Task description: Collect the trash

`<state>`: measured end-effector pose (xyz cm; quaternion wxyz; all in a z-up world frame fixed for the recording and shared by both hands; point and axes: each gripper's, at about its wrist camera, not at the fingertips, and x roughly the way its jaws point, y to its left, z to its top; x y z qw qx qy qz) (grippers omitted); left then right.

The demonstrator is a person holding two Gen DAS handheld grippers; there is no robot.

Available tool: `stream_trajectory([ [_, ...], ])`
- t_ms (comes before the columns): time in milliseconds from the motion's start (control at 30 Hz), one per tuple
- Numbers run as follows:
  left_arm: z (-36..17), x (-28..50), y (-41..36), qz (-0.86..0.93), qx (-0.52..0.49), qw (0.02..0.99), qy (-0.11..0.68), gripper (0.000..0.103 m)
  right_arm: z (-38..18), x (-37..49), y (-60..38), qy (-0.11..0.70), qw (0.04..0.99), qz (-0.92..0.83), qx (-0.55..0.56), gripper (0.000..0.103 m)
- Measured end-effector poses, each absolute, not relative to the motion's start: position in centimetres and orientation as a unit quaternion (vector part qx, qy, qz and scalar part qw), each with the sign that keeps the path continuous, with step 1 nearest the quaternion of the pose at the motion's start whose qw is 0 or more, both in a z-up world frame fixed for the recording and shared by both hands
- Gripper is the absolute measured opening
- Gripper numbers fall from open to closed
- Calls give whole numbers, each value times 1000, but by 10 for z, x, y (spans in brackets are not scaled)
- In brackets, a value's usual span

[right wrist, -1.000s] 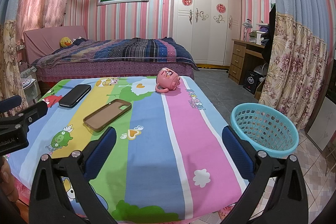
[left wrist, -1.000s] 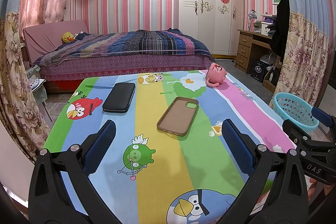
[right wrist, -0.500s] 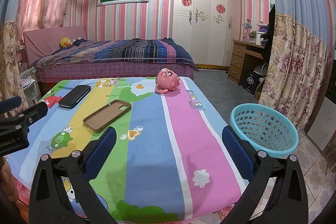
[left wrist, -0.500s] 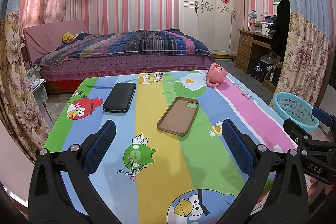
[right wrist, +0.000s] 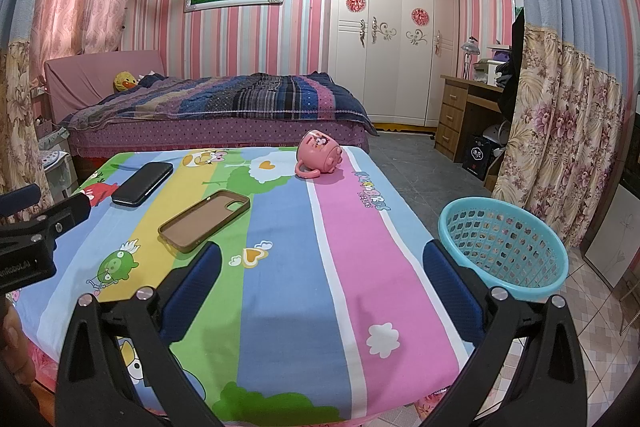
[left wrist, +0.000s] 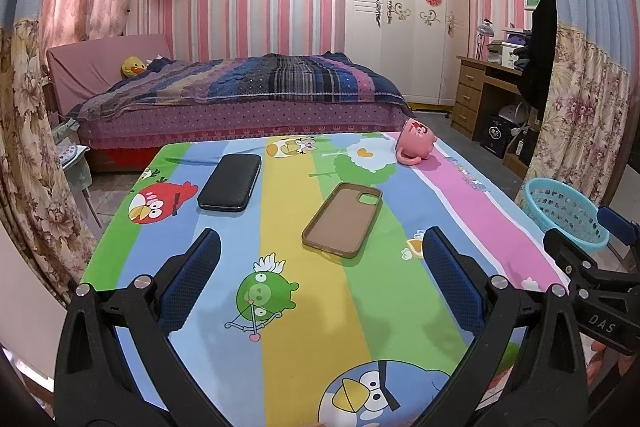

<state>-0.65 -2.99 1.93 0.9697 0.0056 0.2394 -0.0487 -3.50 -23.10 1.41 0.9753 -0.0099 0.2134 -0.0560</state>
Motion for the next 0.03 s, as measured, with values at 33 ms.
stream_trajectory([
  [33, 19, -7, -30, -49, 6, 970, 239, 98, 14, -35, -231, 213, 975, -56, -10, 98],
])
